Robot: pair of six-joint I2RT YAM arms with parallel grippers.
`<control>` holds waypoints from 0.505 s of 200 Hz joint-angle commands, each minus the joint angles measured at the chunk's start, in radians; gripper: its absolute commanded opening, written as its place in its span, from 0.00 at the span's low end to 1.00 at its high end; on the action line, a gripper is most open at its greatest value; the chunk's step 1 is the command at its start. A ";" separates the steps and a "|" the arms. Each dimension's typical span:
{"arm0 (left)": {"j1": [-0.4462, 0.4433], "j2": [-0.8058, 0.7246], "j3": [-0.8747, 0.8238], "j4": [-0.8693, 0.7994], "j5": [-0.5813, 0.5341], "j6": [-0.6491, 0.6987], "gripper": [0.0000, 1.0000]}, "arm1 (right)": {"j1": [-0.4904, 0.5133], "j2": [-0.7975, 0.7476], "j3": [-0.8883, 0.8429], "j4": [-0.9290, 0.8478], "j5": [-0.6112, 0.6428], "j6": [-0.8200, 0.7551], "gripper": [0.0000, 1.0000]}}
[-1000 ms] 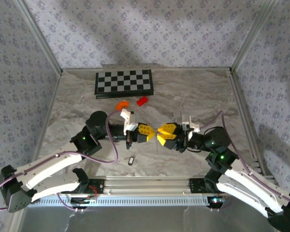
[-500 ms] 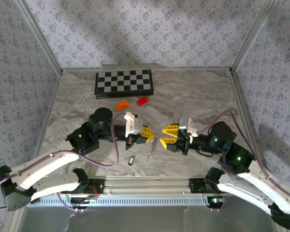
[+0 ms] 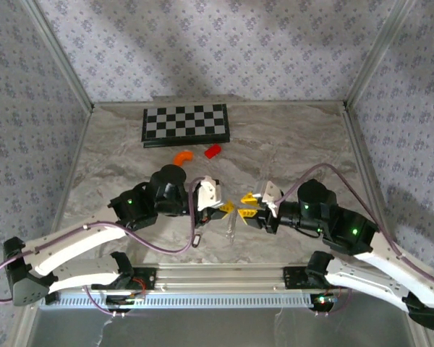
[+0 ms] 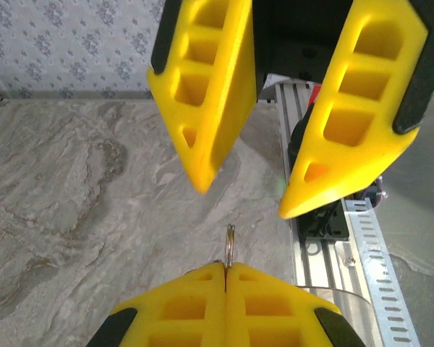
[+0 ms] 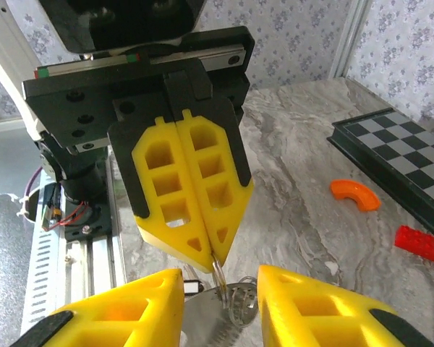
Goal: Put the keys on the keyring
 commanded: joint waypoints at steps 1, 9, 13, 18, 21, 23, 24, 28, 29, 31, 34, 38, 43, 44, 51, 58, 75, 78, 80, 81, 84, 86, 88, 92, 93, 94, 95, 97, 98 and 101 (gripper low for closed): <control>-0.015 0.002 0.059 -0.021 -0.035 0.044 0.00 | 0.015 0.005 0.041 -0.060 0.051 -0.036 0.33; -0.018 0.006 0.063 -0.024 -0.038 0.046 0.00 | 0.017 0.008 0.040 -0.063 0.053 -0.038 0.32; -0.018 0.007 0.063 -0.026 -0.039 0.047 0.00 | 0.018 0.009 0.039 -0.064 0.053 -0.039 0.32; -0.020 0.009 0.065 -0.027 -0.042 0.048 0.00 | 0.018 0.012 0.041 -0.068 0.051 -0.040 0.32; -0.020 0.010 0.066 -0.028 -0.043 0.049 0.00 | 0.020 0.013 0.042 -0.070 0.049 -0.041 0.32; -0.020 0.010 0.066 -0.029 -0.044 0.049 0.00 | 0.020 0.016 0.042 -0.071 0.049 -0.041 0.32; -0.021 0.010 0.066 -0.029 -0.045 0.049 0.00 | 0.020 0.016 0.042 -0.072 0.047 -0.042 0.32; -0.021 0.011 0.067 -0.030 -0.046 0.050 0.00 | 0.020 0.018 0.043 -0.076 0.046 -0.043 0.32; -0.021 0.012 0.067 -0.031 -0.046 0.050 0.00 | 0.020 0.018 0.043 -0.076 0.046 -0.043 0.32; -0.021 0.013 0.067 -0.031 -0.047 0.051 0.00 | 0.020 0.021 0.044 -0.078 0.044 -0.044 0.32; -0.022 0.012 0.067 -0.032 -0.048 0.052 0.00 | 0.021 0.022 0.044 -0.080 0.043 -0.044 0.32; -0.024 0.013 0.067 -0.032 -0.049 0.052 0.00 | 0.022 0.023 0.043 -0.082 0.041 -0.046 0.32; -0.024 0.014 0.067 -0.032 -0.050 0.053 0.00 | 0.021 0.026 0.044 -0.085 0.039 -0.046 0.32; -0.024 0.013 0.068 -0.032 -0.050 0.053 0.00 | 0.021 0.026 0.044 -0.085 0.037 -0.046 0.32; -0.025 0.013 0.067 -0.033 -0.051 0.054 0.00 | 0.021 0.031 0.044 -0.086 0.033 -0.047 0.32; -0.027 0.015 0.069 -0.034 -0.054 0.056 0.00 | 0.022 0.034 0.042 -0.088 0.030 -0.046 0.32; -0.035 0.021 0.075 -0.045 -0.058 0.063 0.00 | 0.023 0.039 0.039 -0.079 0.025 -0.044 0.31; -0.036 0.022 0.076 -0.048 -0.059 0.064 0.00 | 0.023 0.039 0.038 -0.077 0.023 -0.043 0.31; -0.037 0.023 0.077 -0.049 -0.060 0.065 0.00 | 0.023 0.039 0.036 -0.075 0.023 -0.043 0.30; -0.037 0.024 0.077 -0.050 -0.060 0.066 0.00 | 0.023 0.039 0.036 -0.074 0.023 -0.043 0.30; -0.038 0.024 0.079 -0.050 -0.060 0.067 0.00 | 0.023 0.039 0.037 -0.071 0.021 -0.042 0.30; -0.039 0.025 0.079 -0.052 -0.060 0.068 0.00 | 0.022 0.040 0.036 -0.070 0.020 -0.041 0.30; -0.040 0.025 0.079 -0.054 -0.060 0.069 0.00 | 0.023 0.040 0.035 -0.069 0.019 -0.041 0.30; -0.041 0.025 0.081 -0.057 -0.060 0.070 0.00 | 0.023 0.041 0.036 -0.067 0.017 -0.041 0.29; -0.042 0.025 0.081 -0.057 -0.061 0.071 0.00 | 0.024 0.041 0.035 -0.066 0.016 -0.041 0.29; -0.043 0.025 0.081 -0.057 -0.061 0.071 0.00 | 0.024 0.041 0.035 -0.066 0.015 -0.041 0.29; -0.043 0.026 0.081 -0.059 -0.061 0.072 0.00 | 0.024 0.041 0.035 -0.066 0.014 -0.041 0.28; -0.044 0.026 0.082 -0.059 -0.062 0.072 0.00 | 0.023 0.043 0.036 -0.065 0.014 -0.041 0.28; -0.044 0.025 0.082 -0.060 -0.062 0.072 0.00 | 0.023 0.043 0.035 -0.065 0.013 -0.041 0.28; -0.044 0.024 0.083 -0.061 -0.062 0.073 0.00 | 0.023 0.044 0.036 -0.066 0.012 -0.041 0.27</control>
